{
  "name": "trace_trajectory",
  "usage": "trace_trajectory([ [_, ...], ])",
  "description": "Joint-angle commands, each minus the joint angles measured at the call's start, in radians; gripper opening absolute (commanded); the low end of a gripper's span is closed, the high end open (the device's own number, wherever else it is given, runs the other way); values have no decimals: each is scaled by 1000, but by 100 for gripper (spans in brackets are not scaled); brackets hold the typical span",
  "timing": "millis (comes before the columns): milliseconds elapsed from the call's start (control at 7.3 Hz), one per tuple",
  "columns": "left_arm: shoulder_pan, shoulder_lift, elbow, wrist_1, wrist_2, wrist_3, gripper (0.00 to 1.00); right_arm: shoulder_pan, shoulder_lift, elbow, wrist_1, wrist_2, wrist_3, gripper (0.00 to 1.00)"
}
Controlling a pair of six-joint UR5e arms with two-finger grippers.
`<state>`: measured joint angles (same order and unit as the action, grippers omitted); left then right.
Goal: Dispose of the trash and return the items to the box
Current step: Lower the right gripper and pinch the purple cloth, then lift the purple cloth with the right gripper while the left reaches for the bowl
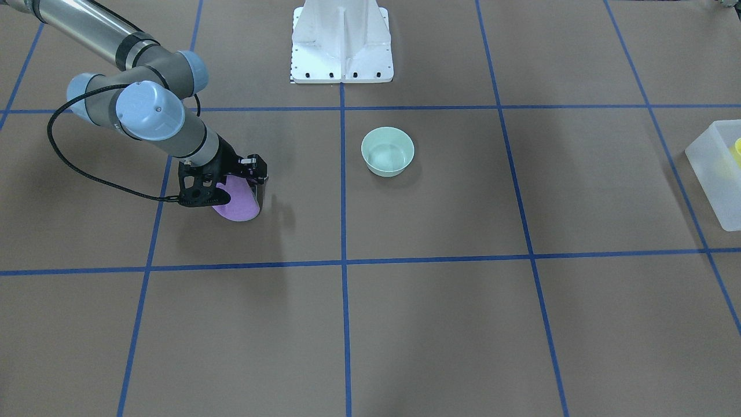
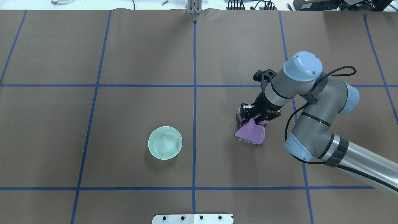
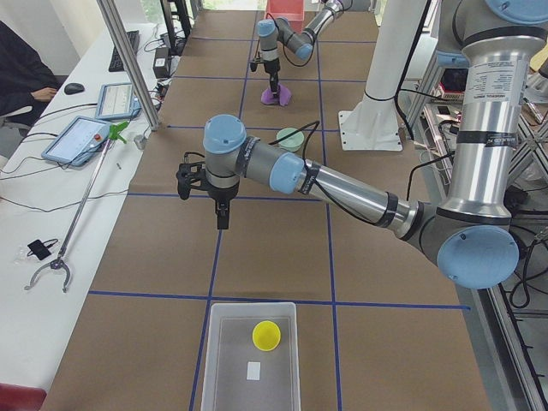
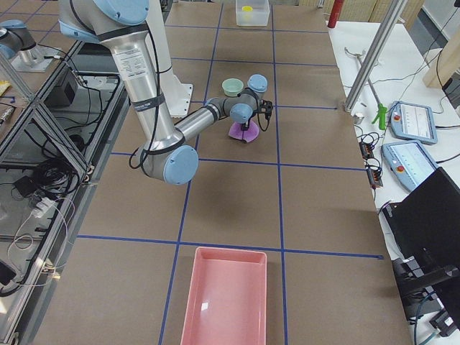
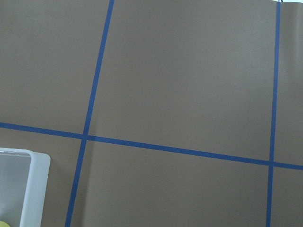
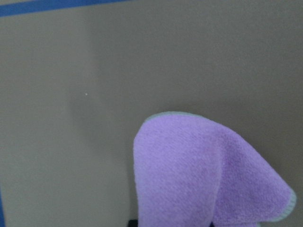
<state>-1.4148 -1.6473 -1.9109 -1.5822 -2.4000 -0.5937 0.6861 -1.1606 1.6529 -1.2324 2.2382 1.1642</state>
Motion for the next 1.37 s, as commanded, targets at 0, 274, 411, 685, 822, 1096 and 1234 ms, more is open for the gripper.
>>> trace_trajectory([
  [0,202,-75,-62,-10,63,-302,98,87,-10,51,-5,7,0,0],
  [274,423,-190,-66,-40,189,-568,98,200,-30,61,-7,50,-17,0],
  [411,513,-233,-68,-51,265,-686,98,245,-40,71,-7,76,-18,0],
  [685,667,-264,-88,-54,376,-803,98,340,-66,79,-9,122,-90,0],
  [822,776,-285,-88,-55,480,-860,98,380,-112,93,-9,129,-163,0],
  [1096,937,-289,-73,-112,629,-960,98,434,-189,102,-9,135,-285,0],
  [1234,1003,-289,-41,-149,683,-1001,98,458,-220,100,-9,135,-341,0],
])
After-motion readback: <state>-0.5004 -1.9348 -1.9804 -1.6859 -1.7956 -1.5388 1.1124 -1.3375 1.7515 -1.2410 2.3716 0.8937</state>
